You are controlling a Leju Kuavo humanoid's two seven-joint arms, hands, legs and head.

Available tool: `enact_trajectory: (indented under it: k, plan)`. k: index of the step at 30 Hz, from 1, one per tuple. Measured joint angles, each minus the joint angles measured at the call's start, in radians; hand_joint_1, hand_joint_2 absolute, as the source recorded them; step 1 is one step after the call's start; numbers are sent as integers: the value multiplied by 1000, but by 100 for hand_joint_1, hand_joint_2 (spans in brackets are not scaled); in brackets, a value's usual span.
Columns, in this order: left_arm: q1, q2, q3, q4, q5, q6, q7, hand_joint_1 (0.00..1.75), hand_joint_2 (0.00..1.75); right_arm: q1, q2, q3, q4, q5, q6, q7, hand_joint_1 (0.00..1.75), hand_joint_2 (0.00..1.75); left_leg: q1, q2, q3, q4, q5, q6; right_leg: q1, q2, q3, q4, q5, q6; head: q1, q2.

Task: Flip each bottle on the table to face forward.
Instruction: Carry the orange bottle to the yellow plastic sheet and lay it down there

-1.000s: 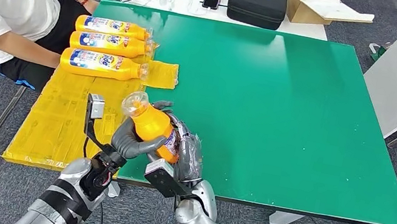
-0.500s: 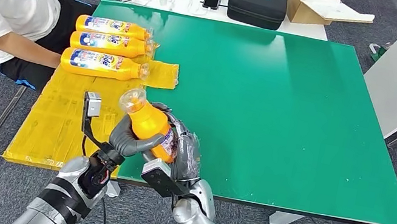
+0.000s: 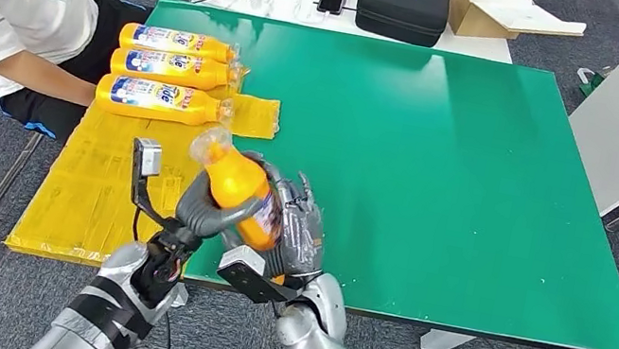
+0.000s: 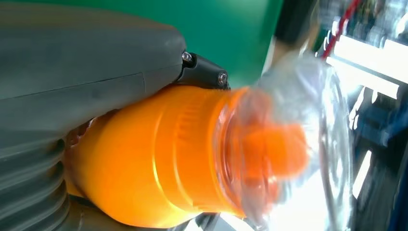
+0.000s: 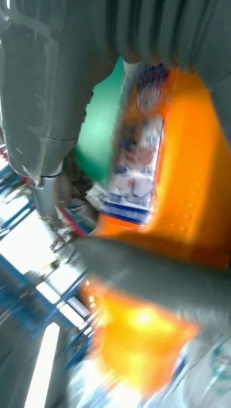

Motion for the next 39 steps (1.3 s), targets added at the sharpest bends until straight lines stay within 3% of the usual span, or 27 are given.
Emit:
enact_trajectory:
  k: [8, 19, 23, 25, 27, 29, 31, 35, 39]
  plan:
    - [-42, -17, 94, -2, -82, 280, -66, 175, 175, 49, -7, -41, -260, 62, -4, -26, 0, 0, 0, 1, 1, 0, 1, 0, 0, 1, 0, 0, 0, 0, 0, 0]
    - [-79, -31, 164, -8, -116, 368, -98, 175, 175, 86, -12, -51, -406, 43, -4, -34, 0, 0, 0, 1, 1, 0, 1, 0, 0, 1, 0, 0, 0, 0, 0, 0]
    - [-90, -31, 176, -9, -175, 421, -147, 175, 175, 88, -12, -45, -416, 2, -4, -38, 0, 0, 0, 1, 0, 0, 1, 0, 0, 1, 0, 0, 0, 0, 0, 0]
    - [-100, -24, 172, -16, -312, 529, -196, 175, 175, 89, -12, -32, -423, -26, -4, -39, 0, 0, 0, 2, 0, 0, 1, 0, 0, 1, 0, 0, 0, 0, 0, 0]
    - [-122, -3, 154, -20, -550, 689, -219, 175, 175, 87, -12, -14, -432, -57, -4, -40, 0, 0, 0, 2, 1, 0, 1, 0, 0, 1, 0, 0, 0, 0, 0, 0]
    - [-164, 30, 121, 0, -841, 826, -184, 175, 175, 84, -14, 4, -438, -84, -4, -40, 0, 0, 0, 1, 1, 0, 1, 0, 0, 1, 0, 0, 0, 0, 0, 0]
    - [-214, 67, 74, 48, -1099, 891, -124, 175, 175, 80, -14, 21, -440, -103, -4, -40, 0, 0, 1, 0, 1, 0, 1, 0, 0, 0, 1, 0, 0, 0, 0, 0]
    - [-287, 130, -31, 169, -1375, 863, -60, 175, 175, 75, -17, 46, -440, -135, -4, -41, 0, 0, 0, 2, 1, 0, 2, 0, 0, 1, 1, 0, 1, 0, 0, 0]
    - [-321, 171, -104, 255, -1449, 812, -41, 175, 175, 75, -20, 61, -441, -152, -4, -41, 0, 0, 0, 2, 1, 0, 2, 0, 0, 1, 0, 0, 1, 0, 0, 0]
